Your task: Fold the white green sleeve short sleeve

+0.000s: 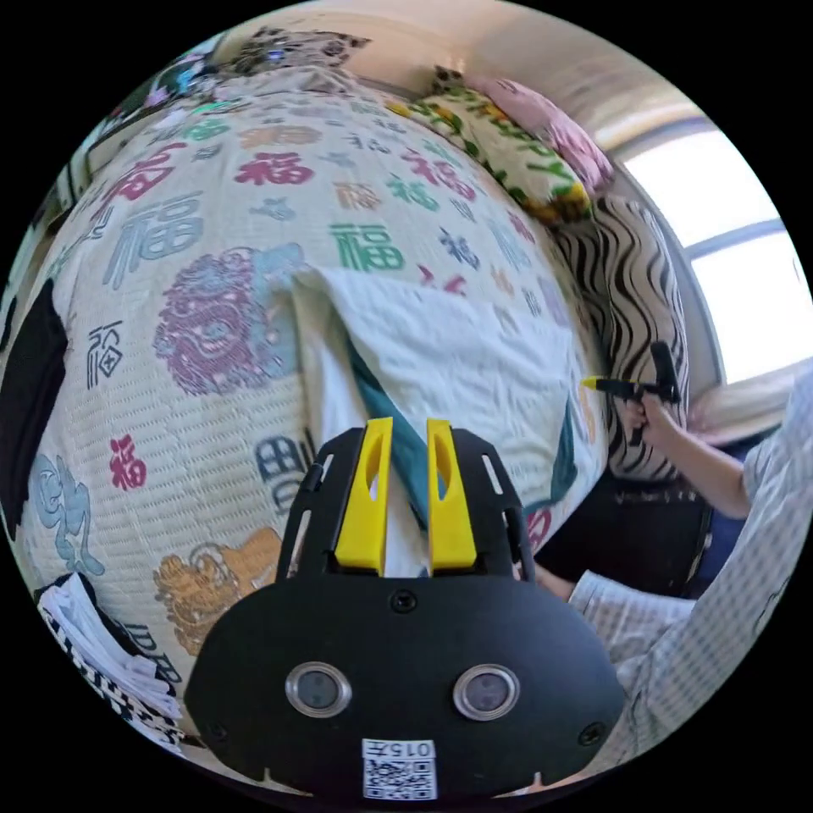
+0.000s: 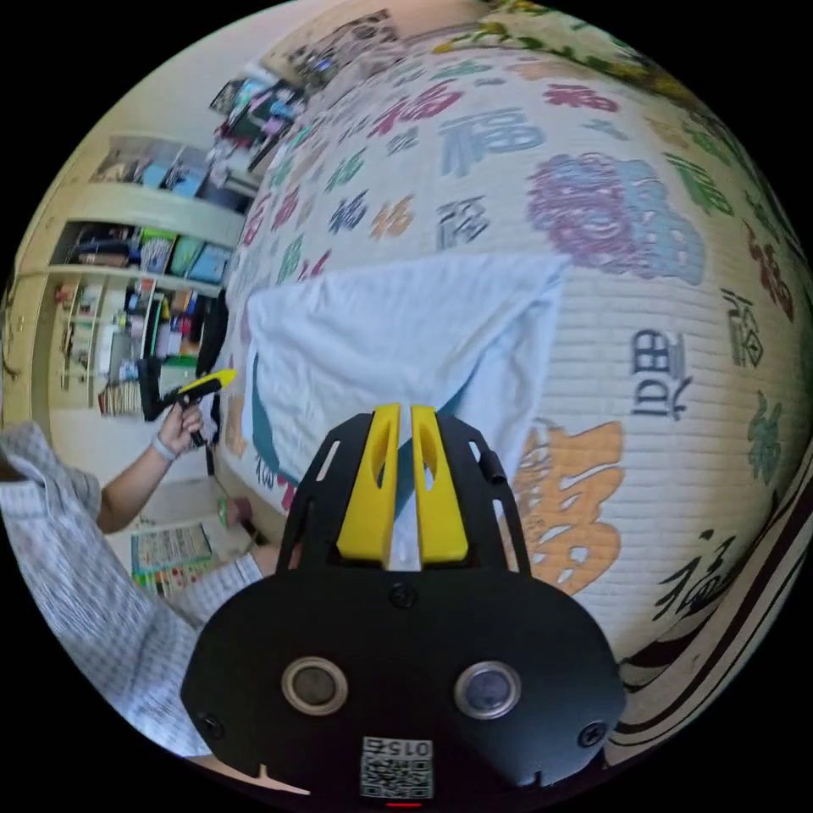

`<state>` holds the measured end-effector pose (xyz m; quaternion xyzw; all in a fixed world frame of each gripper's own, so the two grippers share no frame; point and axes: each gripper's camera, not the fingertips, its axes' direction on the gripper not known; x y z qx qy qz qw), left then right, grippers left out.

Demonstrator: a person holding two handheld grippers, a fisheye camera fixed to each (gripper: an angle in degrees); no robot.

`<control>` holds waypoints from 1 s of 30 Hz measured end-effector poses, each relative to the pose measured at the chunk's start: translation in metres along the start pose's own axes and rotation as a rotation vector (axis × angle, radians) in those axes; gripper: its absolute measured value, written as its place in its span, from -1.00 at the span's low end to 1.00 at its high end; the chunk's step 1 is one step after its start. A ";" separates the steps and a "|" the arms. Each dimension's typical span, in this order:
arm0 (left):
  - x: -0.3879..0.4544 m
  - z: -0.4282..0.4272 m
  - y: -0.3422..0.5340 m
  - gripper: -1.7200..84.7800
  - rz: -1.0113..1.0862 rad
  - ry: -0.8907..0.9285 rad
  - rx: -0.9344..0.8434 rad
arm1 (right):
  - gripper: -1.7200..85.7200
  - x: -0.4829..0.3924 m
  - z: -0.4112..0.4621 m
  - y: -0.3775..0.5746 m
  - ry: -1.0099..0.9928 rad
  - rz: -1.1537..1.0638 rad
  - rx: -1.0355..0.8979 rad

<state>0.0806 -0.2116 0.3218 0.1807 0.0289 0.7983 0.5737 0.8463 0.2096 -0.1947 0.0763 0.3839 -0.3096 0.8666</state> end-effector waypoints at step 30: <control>-0.117 -0.033 -0.065 -0.88 -0.175 0.088 0.088 | -0.97 0.049 -0.023 -0.116 0.045 0.155 0.134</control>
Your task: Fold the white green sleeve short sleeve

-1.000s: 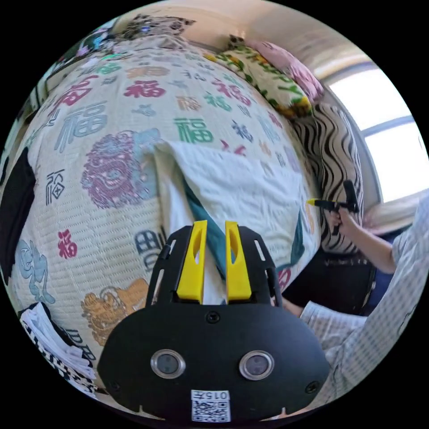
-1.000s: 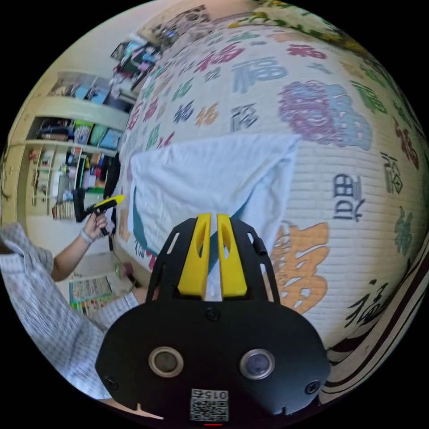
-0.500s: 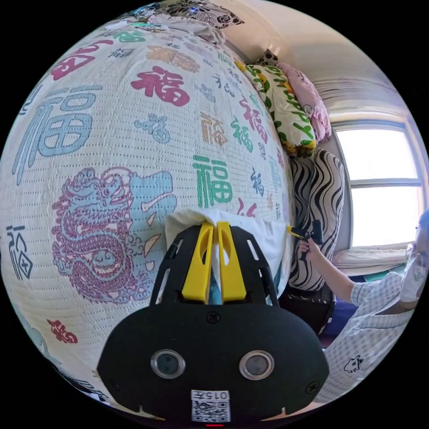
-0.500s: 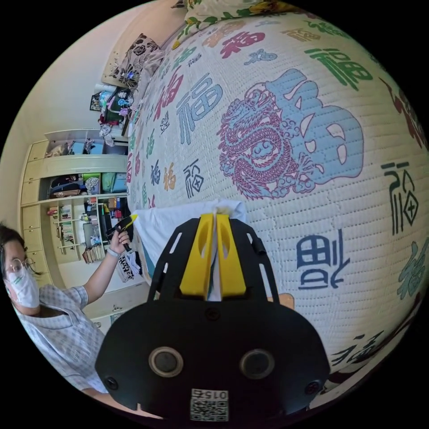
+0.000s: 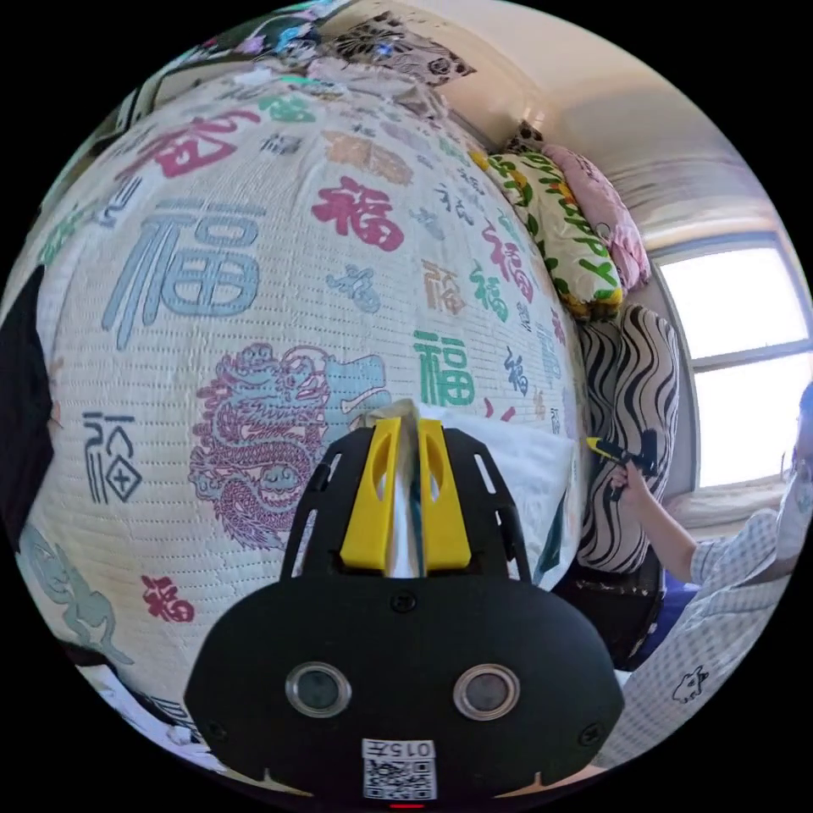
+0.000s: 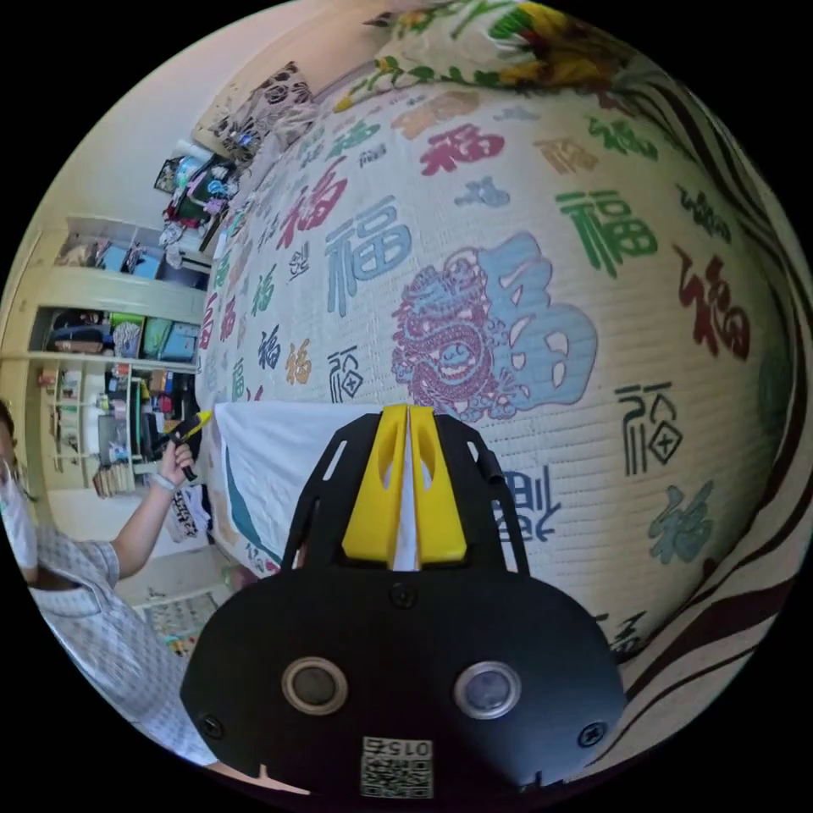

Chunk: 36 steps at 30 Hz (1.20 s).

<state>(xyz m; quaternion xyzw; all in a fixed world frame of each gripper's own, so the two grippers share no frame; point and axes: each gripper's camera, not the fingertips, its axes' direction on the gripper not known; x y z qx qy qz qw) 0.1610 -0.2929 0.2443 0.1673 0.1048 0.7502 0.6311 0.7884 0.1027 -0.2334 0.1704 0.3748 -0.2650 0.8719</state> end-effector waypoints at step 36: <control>-0.045 0.066 0.272 -0.79 -0.176 -0.106 -0.092 | -0.82 -0.432 0.262 -0.079 0.073 -1.025 -0.431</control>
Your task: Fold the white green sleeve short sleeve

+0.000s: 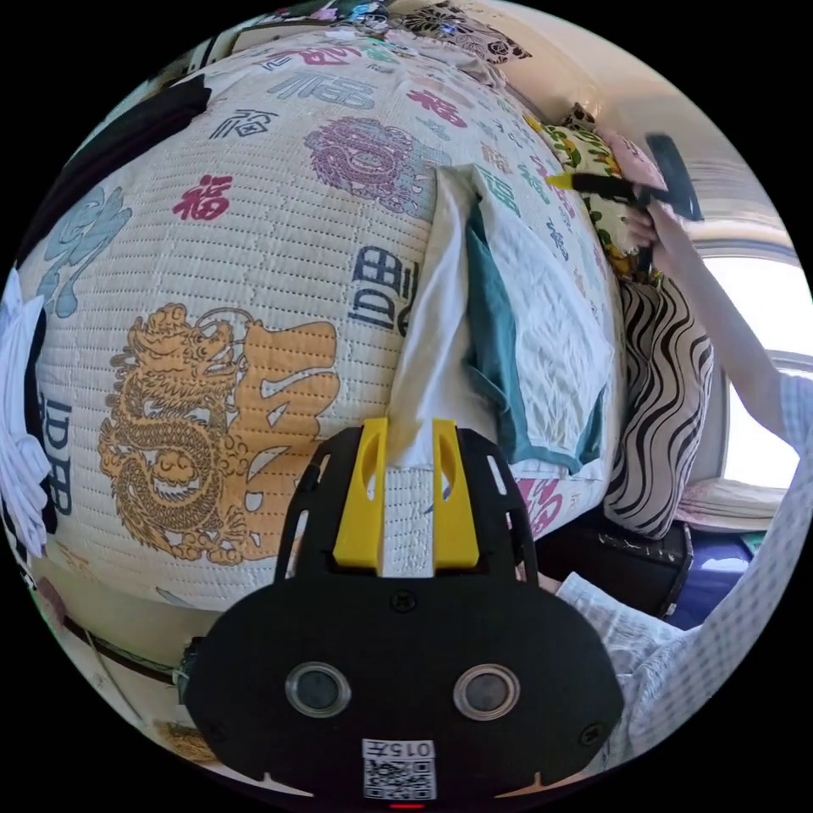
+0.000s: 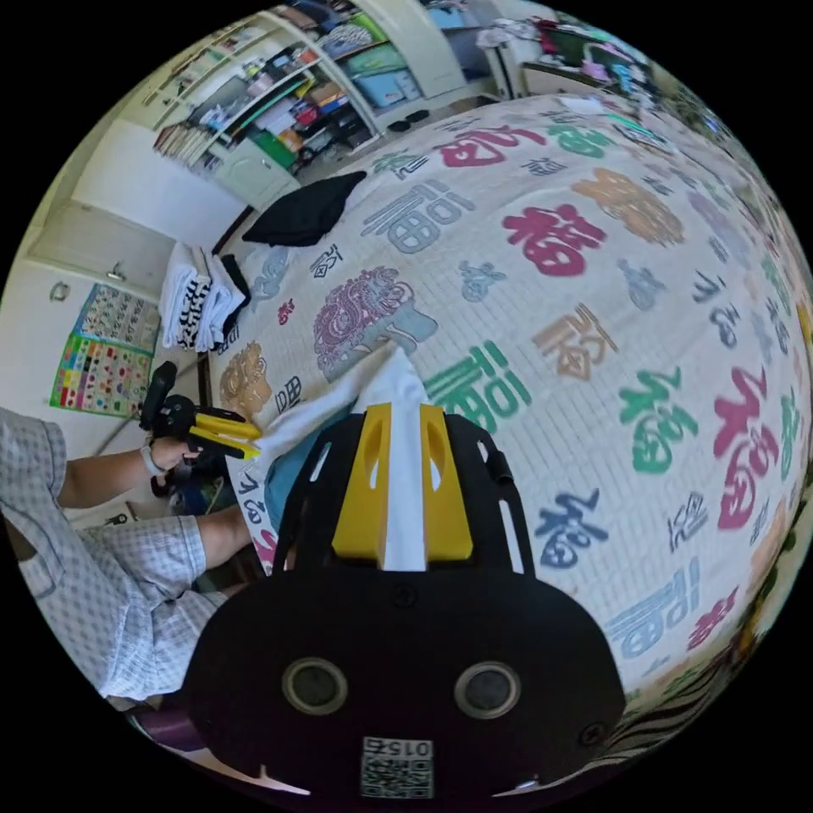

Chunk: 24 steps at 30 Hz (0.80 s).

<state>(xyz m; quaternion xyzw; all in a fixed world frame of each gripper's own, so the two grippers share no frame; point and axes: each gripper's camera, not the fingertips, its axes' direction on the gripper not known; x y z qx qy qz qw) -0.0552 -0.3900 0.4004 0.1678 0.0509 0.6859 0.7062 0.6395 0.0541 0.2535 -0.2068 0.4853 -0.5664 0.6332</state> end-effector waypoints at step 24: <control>0.025 0.029 0.101 -0.98 0.171 0.312 0.198 | -0.98 -0.033 -0.022 -0.035 -0.022 0.066 -0.131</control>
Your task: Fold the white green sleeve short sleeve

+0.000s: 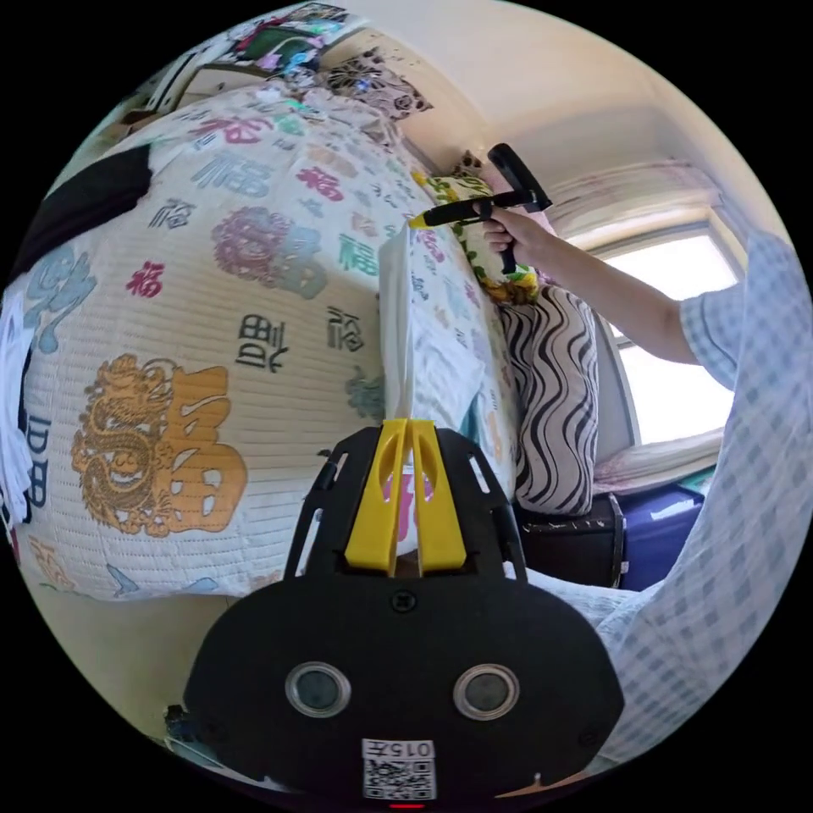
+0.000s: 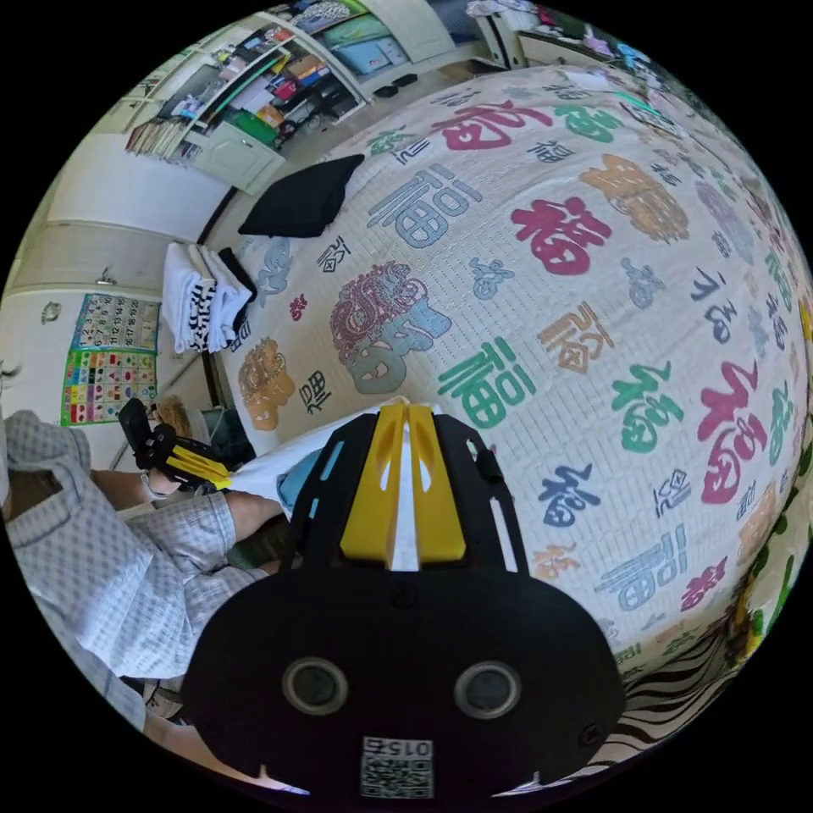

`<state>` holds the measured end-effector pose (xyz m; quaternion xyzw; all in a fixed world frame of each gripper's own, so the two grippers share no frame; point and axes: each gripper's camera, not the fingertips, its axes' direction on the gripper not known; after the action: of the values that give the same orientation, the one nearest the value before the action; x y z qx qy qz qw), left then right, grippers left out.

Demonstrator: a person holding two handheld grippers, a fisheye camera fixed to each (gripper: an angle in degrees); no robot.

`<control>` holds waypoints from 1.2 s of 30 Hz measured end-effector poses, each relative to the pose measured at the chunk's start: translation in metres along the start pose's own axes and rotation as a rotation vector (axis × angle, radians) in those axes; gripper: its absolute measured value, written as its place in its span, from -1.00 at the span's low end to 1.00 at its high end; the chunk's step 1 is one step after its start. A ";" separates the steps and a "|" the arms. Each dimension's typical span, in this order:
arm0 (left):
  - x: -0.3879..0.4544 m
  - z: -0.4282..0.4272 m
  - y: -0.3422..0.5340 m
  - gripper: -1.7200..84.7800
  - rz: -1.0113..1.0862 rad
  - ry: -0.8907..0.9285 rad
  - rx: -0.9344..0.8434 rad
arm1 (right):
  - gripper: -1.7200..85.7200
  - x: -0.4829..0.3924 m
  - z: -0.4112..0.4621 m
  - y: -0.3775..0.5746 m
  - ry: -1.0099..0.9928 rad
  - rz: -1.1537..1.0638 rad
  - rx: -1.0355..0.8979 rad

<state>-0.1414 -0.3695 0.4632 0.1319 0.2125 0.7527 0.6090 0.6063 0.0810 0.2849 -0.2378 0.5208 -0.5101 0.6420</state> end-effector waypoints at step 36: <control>0.171 0.433 0.051 -0.87 0.416 0.013 -0.561 | -0.97 0.165 0.003 0.489 0.064 0.486 0.274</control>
<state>-0.0257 -0.1427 0.8569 -0.0048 -0.0301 0.8906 0.4538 0.7977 0.1107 -0.1932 -0.0006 0.5088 -0.4141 0.7548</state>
